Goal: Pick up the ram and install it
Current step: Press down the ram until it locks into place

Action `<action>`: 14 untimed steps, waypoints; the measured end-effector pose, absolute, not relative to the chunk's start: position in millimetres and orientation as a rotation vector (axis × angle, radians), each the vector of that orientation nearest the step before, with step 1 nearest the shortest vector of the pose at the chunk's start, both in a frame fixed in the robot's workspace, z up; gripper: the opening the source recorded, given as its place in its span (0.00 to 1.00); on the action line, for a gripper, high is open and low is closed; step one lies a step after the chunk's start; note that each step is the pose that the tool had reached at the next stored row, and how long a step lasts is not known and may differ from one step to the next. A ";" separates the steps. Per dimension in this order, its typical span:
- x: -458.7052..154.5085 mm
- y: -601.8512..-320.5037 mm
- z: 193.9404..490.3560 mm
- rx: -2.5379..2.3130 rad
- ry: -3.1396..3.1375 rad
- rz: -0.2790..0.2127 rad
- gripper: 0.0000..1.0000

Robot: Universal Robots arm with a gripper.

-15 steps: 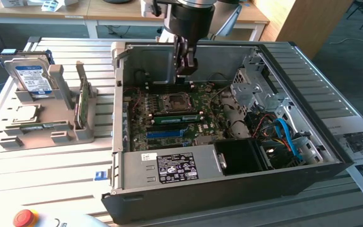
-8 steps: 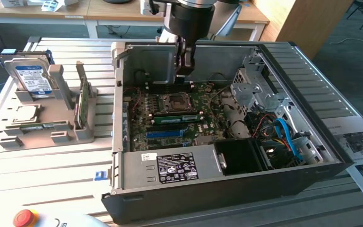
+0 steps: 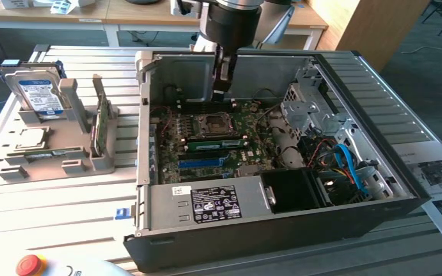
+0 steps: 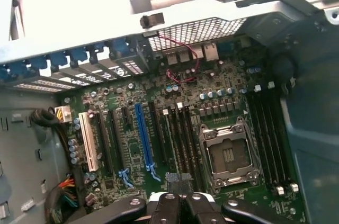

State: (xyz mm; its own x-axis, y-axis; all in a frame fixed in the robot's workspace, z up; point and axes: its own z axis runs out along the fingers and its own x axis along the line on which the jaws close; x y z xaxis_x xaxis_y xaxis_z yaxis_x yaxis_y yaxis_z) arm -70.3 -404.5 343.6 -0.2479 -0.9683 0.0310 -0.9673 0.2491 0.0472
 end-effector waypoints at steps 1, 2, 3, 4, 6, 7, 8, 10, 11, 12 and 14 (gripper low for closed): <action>-70.4 -404.5 343.5 1.875 -2.454 -0.029 0.10; -70.3 -404.5 343.5 1.854 -2.470 -0.030 0.10; -70.4 -404.5 343.5 1.835 -2.484 -0.030 0.10; -70.3 -404.5 343.5 1.817 -2.498 -0.031 0.10; -70.4 -404.5 343.5 1.780 -2.524 -0.032 0.10; -70.4 -404.5 343.5 1.762 -2.537 -0.033 0.10; -70.3 -404.5 343.5 1.743 -2.550 -0.033 0.10; -70.3 -404.5 343.5 1.707 -2.575 -0.034 0.10; -70.3 -404.5 343.5 1.690 -2.587 -0.035 0.10; -70.3 -404.5 343.5 1.672 -2.598 -0.035 0.10; -70.3 -404.5 343.5 1.640 -2.619 -0.036 0.10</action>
State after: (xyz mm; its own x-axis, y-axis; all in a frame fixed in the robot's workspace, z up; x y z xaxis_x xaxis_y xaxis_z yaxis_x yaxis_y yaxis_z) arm -70.3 -404.5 343.5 -0.4356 -0.8996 0.0311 -0.8984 0.4367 0.0471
